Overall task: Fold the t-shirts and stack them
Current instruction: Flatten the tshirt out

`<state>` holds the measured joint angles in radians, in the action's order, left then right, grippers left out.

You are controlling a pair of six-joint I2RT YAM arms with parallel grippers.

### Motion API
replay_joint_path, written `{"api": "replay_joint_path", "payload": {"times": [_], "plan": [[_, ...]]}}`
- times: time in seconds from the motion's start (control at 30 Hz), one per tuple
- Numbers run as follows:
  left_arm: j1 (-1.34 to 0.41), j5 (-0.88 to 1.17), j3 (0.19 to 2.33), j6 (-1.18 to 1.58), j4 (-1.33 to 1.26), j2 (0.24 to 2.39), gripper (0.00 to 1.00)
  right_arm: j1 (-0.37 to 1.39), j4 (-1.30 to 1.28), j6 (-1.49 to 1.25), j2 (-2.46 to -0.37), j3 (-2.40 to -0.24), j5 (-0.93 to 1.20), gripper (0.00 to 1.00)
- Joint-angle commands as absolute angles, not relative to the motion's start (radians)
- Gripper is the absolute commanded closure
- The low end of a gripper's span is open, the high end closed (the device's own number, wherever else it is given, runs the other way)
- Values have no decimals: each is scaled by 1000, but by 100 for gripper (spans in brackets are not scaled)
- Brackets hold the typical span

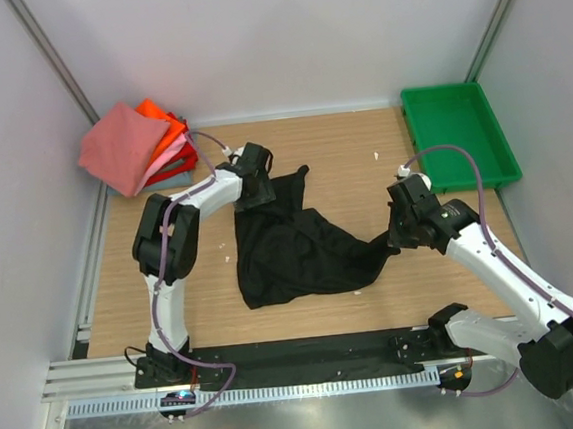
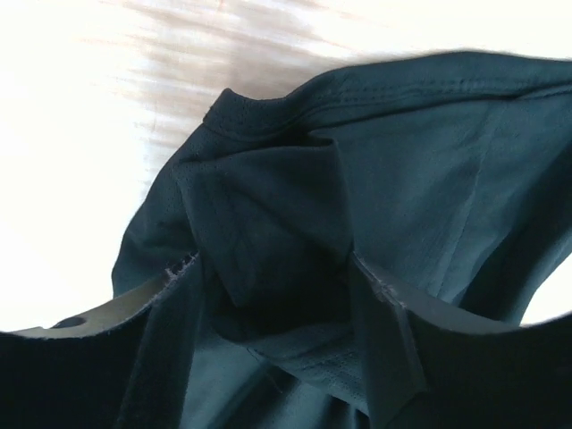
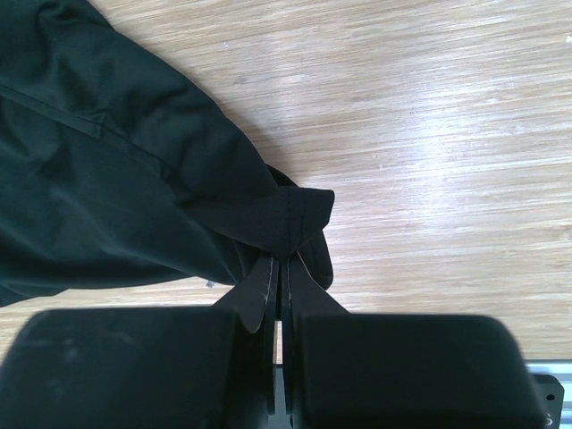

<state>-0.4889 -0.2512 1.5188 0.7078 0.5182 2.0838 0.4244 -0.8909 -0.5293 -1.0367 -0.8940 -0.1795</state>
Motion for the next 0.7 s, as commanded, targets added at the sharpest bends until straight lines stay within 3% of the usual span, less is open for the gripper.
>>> {"api": "replay_joint_path", "payload": {"times": [0.0, 0.13, 0.57, 0.63, 0.67], "plan": [[-483, -221, 1474, 779, 480, 2036, 37, 429, -867, -529, -1042, -908, -178, 99], [-483, -227, 1445, 792, 460, 2019, 50, 428, -868, -529, -1040, -907, -176, 99], [-483, -299, 1480, 767, 543, 1928, 55, 428, -867, -532, -1039, -905, -178, 99], [-485, -292, 1479, 767, 541, 1928, 65, 428, -867, -531, -1039, -905, -178, 99], [-485, -288, 1479, 767, 541, 1930, 76, 428, -867, -531, -1039, -905, -178, 99]]}}
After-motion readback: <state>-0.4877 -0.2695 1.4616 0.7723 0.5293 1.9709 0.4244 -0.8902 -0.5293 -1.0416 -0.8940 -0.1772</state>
